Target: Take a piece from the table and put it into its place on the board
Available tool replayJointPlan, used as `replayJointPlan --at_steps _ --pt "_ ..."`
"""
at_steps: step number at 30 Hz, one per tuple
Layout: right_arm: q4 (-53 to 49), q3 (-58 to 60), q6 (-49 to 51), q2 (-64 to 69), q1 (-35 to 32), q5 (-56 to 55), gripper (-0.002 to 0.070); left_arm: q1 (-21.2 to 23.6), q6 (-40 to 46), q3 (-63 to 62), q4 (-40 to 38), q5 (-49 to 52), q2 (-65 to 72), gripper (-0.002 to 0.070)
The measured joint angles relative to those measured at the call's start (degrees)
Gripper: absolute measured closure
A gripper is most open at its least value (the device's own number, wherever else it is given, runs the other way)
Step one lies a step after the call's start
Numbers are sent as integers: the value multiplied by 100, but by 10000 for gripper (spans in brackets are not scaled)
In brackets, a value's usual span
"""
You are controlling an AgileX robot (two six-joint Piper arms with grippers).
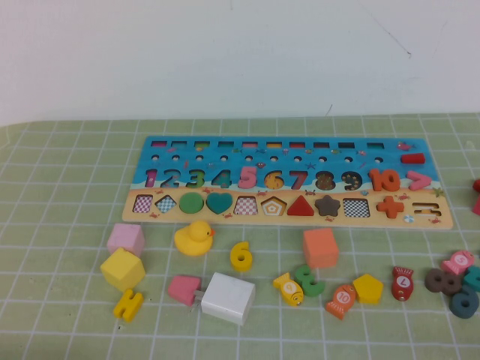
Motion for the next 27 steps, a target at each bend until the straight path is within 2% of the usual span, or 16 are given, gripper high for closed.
replayJointPlan --at_steps 18,21,27 --pt "0 0 0 0 0 0 679 0 40 0 0 -108 0 677" --pt "0 0 0 0 0 0 679 0 40 10 0 -588 0 677" --pt "0 0 0 0 0 0 679 0 40 10 0 -2701 0 677"
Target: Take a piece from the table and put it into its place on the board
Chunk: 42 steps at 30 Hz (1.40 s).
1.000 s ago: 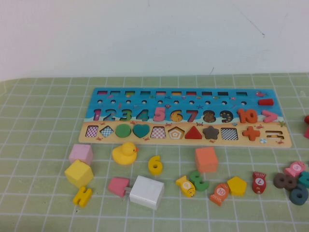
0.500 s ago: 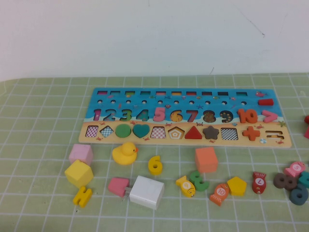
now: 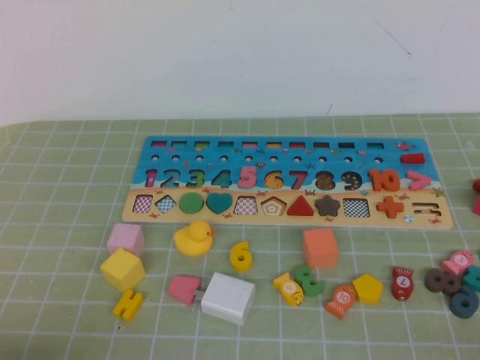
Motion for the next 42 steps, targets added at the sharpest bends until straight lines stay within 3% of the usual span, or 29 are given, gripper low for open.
replayJointPlan --at_steps 8,15,19,23,26,30,37,42 --pt "0 0 0 0 0 0 679 0 8 0 0 -2259 0 677" --pt "0 0 0 0 0 0 679 0 -78 0 -26 -3017 -8 677" --pt "0 0 0 0 0 0 679 0 -190 -640 265 -1774 -8 677" --pt "0 0 0 0 0 0 679 0 -213 -2134 588 171 20 677" --pt "0 0 0 0 0 0 678 0 -226 -3101 588 954 200 677" --pt "0 0 0 0 0 0 679 0 -226 -3786 588 1264 366 677" --pt "0 0 0 0 0 0 679 0 -163 -3738 696 1461 441 677" --pt "0 0 0 0 0 0 678 0 -89 -4010 969 2788 1373 677"
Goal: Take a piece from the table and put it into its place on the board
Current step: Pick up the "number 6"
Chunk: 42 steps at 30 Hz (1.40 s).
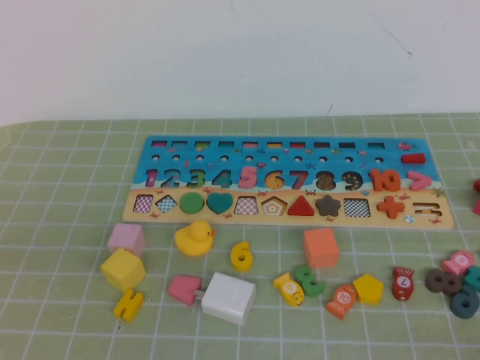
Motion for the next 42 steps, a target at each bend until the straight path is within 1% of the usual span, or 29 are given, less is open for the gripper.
replayJointPlan --at_steps 7,10,13,17,19,21,23,25,27,30,33,35,38,40,42 --pt "0 0 0 0 0 0 679 0 -425 -1493 -23 2370 1937 677" --pt "0 0 0 0 0 0 679 0 -493 -1870 -107 2986 2631 677" --pt "0 0 0 0 0 0 679 0 -661 -1909 -479 3113 3233 677" --pt "0 0 0 0 0 0 679 0 -659 -1922 -1008 2903 4072 677" --pt "0 0 0 0 0 0 678 0 -659 -1922 -1505 2780 4523 677" --pt "0 0 0 0 0 0 679 -47 -461 -1922 -2080 2707 5024 677" --pt "0 0 0 0 0 0 679 -218 57 -1933 -2783 2616 5589 677" --pt "0 0 0 0 0 0 679 -501 498 -1998 -3249 2602 6059 677" --pt "0 0 0 0 0 0 679 -895 664 -2155 -3411 2587 6360 677" --pt "0 0 0 0 0 0 679 -1630 412 -2543 -3092 2464 6652 677" --pt "0 0 0 0 0 0 679 -2281 -506 -2993 -2314 2415 6913 677" --pt "0 0 0 0 0 0 679 -2700 -1328 -3321 -1586 2415 7125 677" --pt "0 0 0 0 0 0 679 -3171 -2404 -3791 -661 2506 7559 677" --pt "0 0 0 0 0 0 679 -3376 -2748 -4177 -305 2755 7930 677" --pt "0 0 0 0 0 0 679 -3554 -2830 -4519 -105 3076 8327 666"
